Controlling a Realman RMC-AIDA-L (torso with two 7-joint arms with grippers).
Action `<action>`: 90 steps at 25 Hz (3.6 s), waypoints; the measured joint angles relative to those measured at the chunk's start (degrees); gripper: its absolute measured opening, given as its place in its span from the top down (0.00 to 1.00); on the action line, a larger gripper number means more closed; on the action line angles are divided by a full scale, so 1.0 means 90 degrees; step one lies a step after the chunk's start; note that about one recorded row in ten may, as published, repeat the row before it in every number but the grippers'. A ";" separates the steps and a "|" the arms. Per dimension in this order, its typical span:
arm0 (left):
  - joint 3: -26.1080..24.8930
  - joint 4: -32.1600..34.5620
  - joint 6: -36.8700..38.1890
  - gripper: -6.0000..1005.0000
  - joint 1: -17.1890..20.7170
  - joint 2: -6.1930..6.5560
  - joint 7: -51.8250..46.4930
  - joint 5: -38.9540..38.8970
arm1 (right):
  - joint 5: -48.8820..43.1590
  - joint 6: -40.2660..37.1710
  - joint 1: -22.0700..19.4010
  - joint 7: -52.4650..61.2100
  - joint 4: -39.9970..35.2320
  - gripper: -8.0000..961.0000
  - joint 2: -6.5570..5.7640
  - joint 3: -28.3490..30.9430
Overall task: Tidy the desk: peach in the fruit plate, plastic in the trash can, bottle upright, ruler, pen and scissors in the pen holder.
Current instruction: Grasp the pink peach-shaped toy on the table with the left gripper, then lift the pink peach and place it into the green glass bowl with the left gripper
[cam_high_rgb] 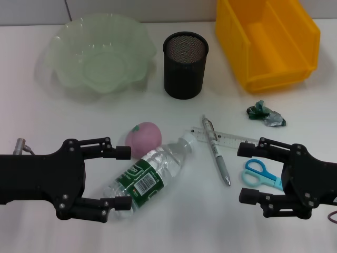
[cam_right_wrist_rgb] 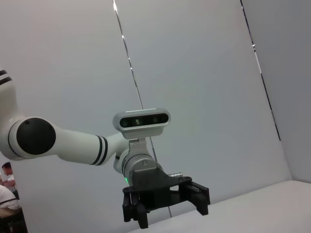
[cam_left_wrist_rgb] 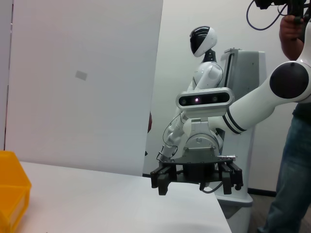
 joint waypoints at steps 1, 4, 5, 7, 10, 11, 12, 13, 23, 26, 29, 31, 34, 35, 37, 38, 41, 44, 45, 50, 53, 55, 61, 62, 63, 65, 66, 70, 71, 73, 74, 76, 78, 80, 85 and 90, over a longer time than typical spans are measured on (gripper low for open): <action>-0.0008 0.0000 0.0000 0.17 -0.0003 -0.0002 -0.0009 0.0000 | 0.0000 0.0000 -0.0001 0.0000 0.0000 0.13 0.0000 -0.0015; -0.0014 0.0000 0.0000 0.17 -0.0003 -0.0003 -0.0015 0.0000 | 0.0000 -0.0004 -0.0001 0.0000 0.0001 0.13 0.0000 -0.0016; -0.0015 0.0000 0.0000 0.17 -0.0004 -0.0003 -0.0018 0.0000 | 0.0000 -0.0007 -0.0001 0.0000 0.0002 0.13 0.0000 -0.0008; -0.0016 0.0000 0.0000 0.17 -0.0003 -0.0003 -0.0023 0.0000 | -0.0001 -0.0011 -0.0001 0.0000 0.0007 0.13 0.0000 0.0007; -0.0017 0.0000 -0.0001 0.17 -0.0004 -0.0003 -0.0025 0.0000 | -0.0006 -0.0003 -0.0001 0.0001 0.0010 0.13 -0.0001 -0.0001; -0.0017 0.0000 -0.0005 0.17 -0.0004 -0.0003 -0.0033 0.0001 | -0.0015 0.0005 -0.0001 0.0000 0.0010 0.13 0.0000 -0.0010; -0.0017 0.0000 -0.0005 0.17 -0.0004 -0.0003 -0.0033 0.0001 | -0.0016 0.0005 -0.0001 0.0001 0.0010 0.13 0.0000 -0.0009; -0.0017 -0.0001 -0.0008 0.17 -0.0005 -0.0003 -0.0053 0.0001 | -0.0021 0.0007 -0.0002 0.0000 0.0012 0.13 0.0000 -0.0001; -0.0037 0.1008 -0.0392 0.17 -0.0308 -0.0068 -0.1753 0.0031 | -0.0020 0.0002 -0.0185 -0.0027 0.0030 0.13 -0.0006 0.0036; 0.0019 0.1408 -0.0732 0.17 -0.0594 -0.0090 -0.2536 0.0126 | -0.0014 0.0022 -0.0286 -0.0064 0.0030 0.13 -0.0012 0.0039; 0.0088 0.1657 -0.0922 0.17 -0.0848 -0.0097 -0.3101 0.0293 | -0.0014 0.0031 -0.0355 -0.0095 0.0030 0.13 -0.0023 0.0040; 0.0213 0.1973 -0.1135 0.17 -0.1249 -0.0101 -0.3907 0.0697 | -0.0014 0.0041 -0.0477 -0.0120 0.0027 0.13 -0.0040 0.0055; 0.0418 0.2251 -0.1289 0.17 -0.1555 -0.0101 -0.4541 0.1085 | -0.0014 0.0047 -0.0563 -0.0178 0.0026 0.13 -0.0052 0.0068; 0.0542 0.2380 -0.1373 0.17 -0.1676 -0.0102 -0.4812 0.1256 | -0.0014 0.0057 -0.0619 -0.0225 0.0027 0.13 -0.0055 0.0074; 0.0863 0.2618 -0.1585 0.17 -0.1844 -0.0108 -0.5290 0.1580 | -0.0014 0.0095 -0.0700 -0.0300 0.0028 0.13 -0.0052 0.0079; 0.1083 0.2746 -0.1744 0.17 -0.1916 -0.0114 -0.5533 0.1753 | -0.0014 0.0146 -0.0774 -0.0342 0.0029 0.13 -0.0050 0.0106; 0.1907 0.2905 -0.2361 0.17 -0.2080 -0.0122 -0.6088 0.2418 | -0.0036 0.0209 -0.0857 -0.0352 0.0030 0.13 -0.0053 0.0203; 0.2227 0.2848 -0.2604 0.17 -0.2142 -0.0131 -0.6213 0.2715 | -0.0044 0.0229 -0.0890 -0.0353 0.0030 0.13 -0.0055 0.0229; 0.2361 0.2786 -0.2735 0.17 -0.2157 -0.0134 -0.6249 0.2815 | -0.0044 0.0244 -0.0900 -0.0354 0.0030 0.13 -0.0055 0.0232; 0.2663 0.2483 -0.3306 0.17 -0.2155 -0.0139 -0.6298 0.3077 | -0.0056 0.0281 -0.0904 -0.0356 0.0030 0.13 -0.0038 0.0234; 0.2674 0.2267 -0.3506 0.17 -0.2133 -0.0140 -0.6292 0.3140 | -0.0060 0.0321 -0.0886 -0.0356 0.0030 0.13 -0.0029 0.0234; 0.2680 0.2097 -0.3573 0.17 -0.2127 -0.0140 -0.6268 0.3163 | -0.0062 0.0350 -0.0870 -0.0356 0.0030 0.13 -0.0022 0.0234; 0.2736 0.1586 -0.3916 0.18 -0.2142 -0.0140 -0.6247 0.3127 | -0.0063 0.0430 -0.0825 -0.0356 0.0030 0.13 -0.0019 0.0204; 0.2761 0.1528 -0.3949 0.18 -0.2153 -0.0140 -0.6246 0.3127 | -0.0063 0.0455 -0.0818 -0.0356 0.0030 0.13 -0.0019 0.0193; 0.2787 0.1472 -0.3992 0.18 -0.2163 -0.0140 -0.6246 0.3126 | -0.0063 0.0483 -0.0805 -0.0356 0.0040 0.13 -0.0017 0.0185; 0.2814 0.1409 -0.4053 0.18 -0.2168 -0.0140 -0.6246 0.3125 | -0.0063 0.0528 -0.0770 -0.0356 0.0090 0.13 -0.0014 0.0174; 0.2841 0.1330 -0.4138 0.18 -0.2170 -0.0140 -0.6244 0.3119 | -0.0063 0.0567 -0.0748 -0.0356 0.0138 0.13 -0.0013 0.0169; 0.2843 0.1268 -0.4187 0.18 -0.2166 -0.0148 -0.6205 0.3074 | -0.0063 0.0605 -0.0729 -0.0356 0.0154 0.13 -0.0011 0.0165; 0.2860 0.1232 -0.4206 0.18 -0.2154 -0.0149 -0.6187 0.3055 | -0.0063 0.0622 -0.0724 -0.0356 0.0156 0.13 -0.0010 0.0164; 0.2870 0.1207 -0.4214 0.25 -0.2154 -0.0149 -0.6185 0.3054 | -0.0063 0.0636 -0.0722 -0.0356 0.0158 0.13 -0.0010 0.0165; 0.2883 0.1163 -0.4220 0.29 -0.2156 -0.0150 -0.6180 0.3054 | -0.0063 0.0656 -0.0721 -0.0357 0.0161 0.13 -0.0010 0.0165; 0.2900 0.1096 -0.4235 0.36 -0.2171 -0.0150 -0.6115 0.3002 | -0.0063 0.0724 -0.0720 -0.0411 0.0197 0.13 -0.0010 0.0158; 0.2904 0.1089 -0.4241 0.40 -0.2171 -0.0150 -0.6075 0.2945 | -0.0063 0.0733 -0.0717 -0.0449 0.0225 0.13 -0.0010 0.0157; 0.2913 0.1080 -0.4249 0.44 -0.2163 -0.0150 -0.6010 0.2814 | -0.0063 0.0738 -0.0700 -0.0530 0.0299 0.13 -0.0010 0.0156; 0.2922 0.1061 -0.4273 0.55 -0.2156 -0.0149 -0.5992 0.2727 | -0.0063 0.0757 -0.0676 -0.0587 0.0352 0.13 -0.0010 0.0155; 0.2923 0.1004 -0.4277 0.76 -0.2153 -0.0150 -0.5991 0.2725 | -0.0063 0.0760 -0.0700 -0.0591 0.0352 0.13 -0.0010 0.0156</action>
